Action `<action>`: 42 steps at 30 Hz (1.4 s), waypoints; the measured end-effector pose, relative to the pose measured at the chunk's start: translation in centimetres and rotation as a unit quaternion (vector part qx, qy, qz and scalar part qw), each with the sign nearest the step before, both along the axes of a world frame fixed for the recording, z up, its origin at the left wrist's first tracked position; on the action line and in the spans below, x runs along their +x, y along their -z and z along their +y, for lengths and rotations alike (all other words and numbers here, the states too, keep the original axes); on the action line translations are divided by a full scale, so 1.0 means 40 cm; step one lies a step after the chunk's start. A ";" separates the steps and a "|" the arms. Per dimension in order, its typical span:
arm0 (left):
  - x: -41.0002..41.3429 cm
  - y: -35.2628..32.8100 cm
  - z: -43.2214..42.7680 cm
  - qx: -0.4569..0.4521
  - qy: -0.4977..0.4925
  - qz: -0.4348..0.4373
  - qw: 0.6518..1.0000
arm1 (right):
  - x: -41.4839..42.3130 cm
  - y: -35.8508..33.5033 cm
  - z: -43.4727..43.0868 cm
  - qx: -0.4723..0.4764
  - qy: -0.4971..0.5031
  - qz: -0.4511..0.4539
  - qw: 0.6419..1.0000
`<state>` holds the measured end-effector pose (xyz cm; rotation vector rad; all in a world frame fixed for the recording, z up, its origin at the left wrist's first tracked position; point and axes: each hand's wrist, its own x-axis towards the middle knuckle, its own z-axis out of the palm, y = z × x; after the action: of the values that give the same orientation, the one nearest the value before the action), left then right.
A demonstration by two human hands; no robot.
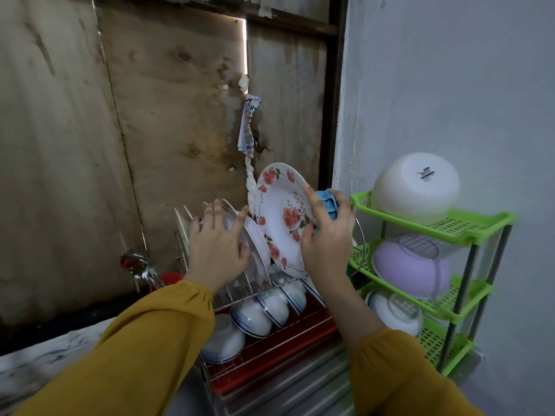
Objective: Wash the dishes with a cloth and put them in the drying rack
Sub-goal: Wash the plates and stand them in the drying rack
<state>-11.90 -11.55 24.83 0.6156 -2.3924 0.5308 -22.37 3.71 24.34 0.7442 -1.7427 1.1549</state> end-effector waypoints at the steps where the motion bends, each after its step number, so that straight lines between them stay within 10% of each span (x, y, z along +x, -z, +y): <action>1: 0.004 0.001 0.001 0.000 0.003 0.001 1.000 | -0.001 0.009 -0.010 0.004 -0.001 0.002 1.000; 42: 0.030 0.026 0.035 0.037 0.017 0.028 0.999 | 0.046 0.154 -0.032 0.149 -0.047 -0.019 0.988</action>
<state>-10.72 -10.16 23.81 0.6121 -2.3752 0.4059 -20.51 2.41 18.17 0.9982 -1.9559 0.9858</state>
